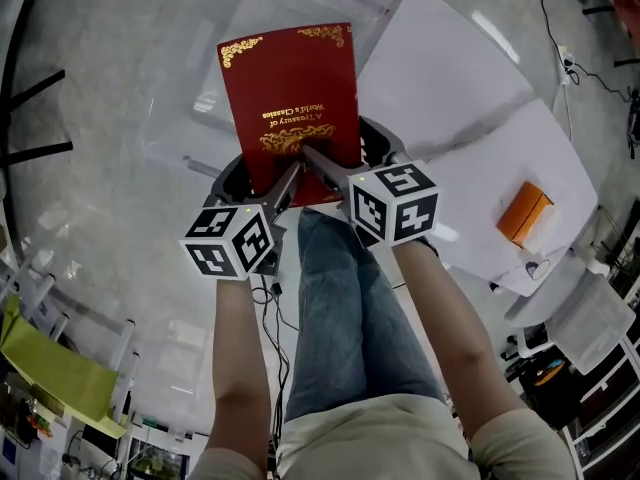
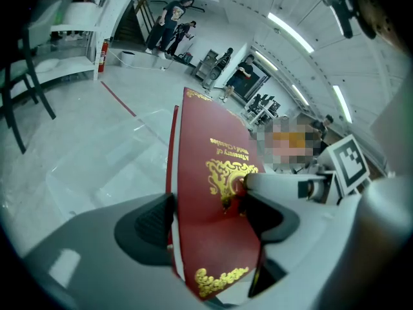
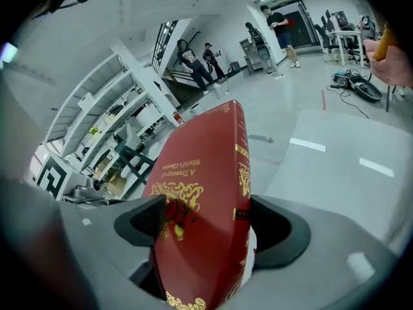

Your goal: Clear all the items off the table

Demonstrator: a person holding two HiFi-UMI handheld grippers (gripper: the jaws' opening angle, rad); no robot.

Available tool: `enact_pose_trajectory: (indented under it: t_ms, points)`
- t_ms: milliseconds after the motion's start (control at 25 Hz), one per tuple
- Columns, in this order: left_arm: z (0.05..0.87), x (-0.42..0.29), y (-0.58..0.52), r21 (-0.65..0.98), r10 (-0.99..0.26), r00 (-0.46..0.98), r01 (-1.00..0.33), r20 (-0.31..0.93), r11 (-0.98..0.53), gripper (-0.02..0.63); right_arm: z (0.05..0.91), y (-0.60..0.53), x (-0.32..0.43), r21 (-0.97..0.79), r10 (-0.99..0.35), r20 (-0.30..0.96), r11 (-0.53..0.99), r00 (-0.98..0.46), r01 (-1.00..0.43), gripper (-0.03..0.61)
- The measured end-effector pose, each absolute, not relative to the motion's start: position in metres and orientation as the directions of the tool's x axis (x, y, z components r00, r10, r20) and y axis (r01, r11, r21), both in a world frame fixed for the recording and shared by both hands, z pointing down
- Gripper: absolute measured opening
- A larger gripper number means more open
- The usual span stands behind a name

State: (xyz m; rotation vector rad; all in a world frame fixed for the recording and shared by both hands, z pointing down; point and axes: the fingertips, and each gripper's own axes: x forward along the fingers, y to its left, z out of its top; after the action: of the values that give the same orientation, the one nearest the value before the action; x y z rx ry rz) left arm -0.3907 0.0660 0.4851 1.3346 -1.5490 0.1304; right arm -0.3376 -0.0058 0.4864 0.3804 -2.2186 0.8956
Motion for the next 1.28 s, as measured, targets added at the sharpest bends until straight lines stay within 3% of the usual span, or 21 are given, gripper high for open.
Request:
enact_pose_trajectory:
  t_ms: [1280]
  points:
    - [0.531,-0.484,0.093,0.438,-0.635,0.011,-0.733,0.773,0.52,0.347,0.535,0.014,-0.446,-0.475,0.16,0.741,0.812,-0.653,-0.34,0.407]
